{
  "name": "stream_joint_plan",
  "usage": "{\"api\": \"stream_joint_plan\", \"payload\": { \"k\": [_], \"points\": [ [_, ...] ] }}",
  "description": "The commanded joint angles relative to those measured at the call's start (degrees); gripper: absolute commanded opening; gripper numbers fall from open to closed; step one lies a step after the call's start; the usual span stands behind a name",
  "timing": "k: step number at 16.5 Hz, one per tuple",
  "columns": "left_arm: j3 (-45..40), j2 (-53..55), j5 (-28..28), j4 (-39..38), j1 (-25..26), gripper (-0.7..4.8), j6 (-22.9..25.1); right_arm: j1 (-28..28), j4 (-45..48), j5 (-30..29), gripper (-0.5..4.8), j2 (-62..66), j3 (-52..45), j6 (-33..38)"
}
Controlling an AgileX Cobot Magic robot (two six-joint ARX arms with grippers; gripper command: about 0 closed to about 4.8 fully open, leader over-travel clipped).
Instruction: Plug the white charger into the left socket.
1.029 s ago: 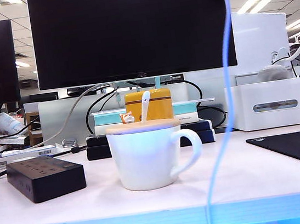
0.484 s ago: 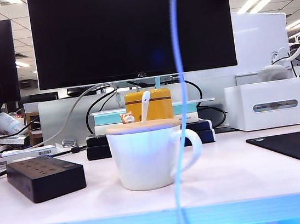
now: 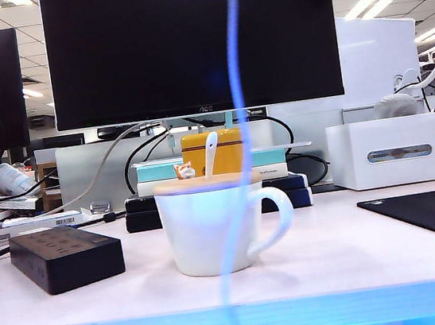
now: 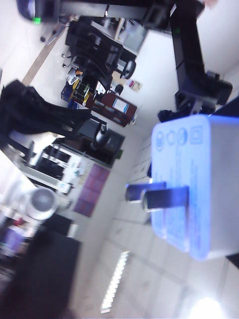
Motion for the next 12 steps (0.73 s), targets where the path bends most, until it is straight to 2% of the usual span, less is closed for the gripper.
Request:
{"api": "stream_joint_plan", "payload": {
  "k": [1, 4, 6, 12],
  "points": [
    [0.22, 1.79, -6.54, 2.91, -7.30, 4.79, 1.40, 0.11, 3.13, -1.29, 1.25, -0.42, 0.42, 1.57],
    [0.22, 5.66, -11.21, 7.78, -15.26, 4.79, 2.23, 0.96, 2.75, -1.92, 1.25, -0.42, 0.42, 1.57],
    [0.22, 7.89, -12.17, 11.08, -17.92, 4.79, 2.38, 1.64, 1.11, -2.10, 1.25, -0.39, 0.42, 1.57],
    [0.22, 14.10, -10.67, 16.79, -19.67, 4.79, 5.03, 1.64, 0.79, -3.63, 1.25, -0.39, 0.42, 1.57]
  ]
}}
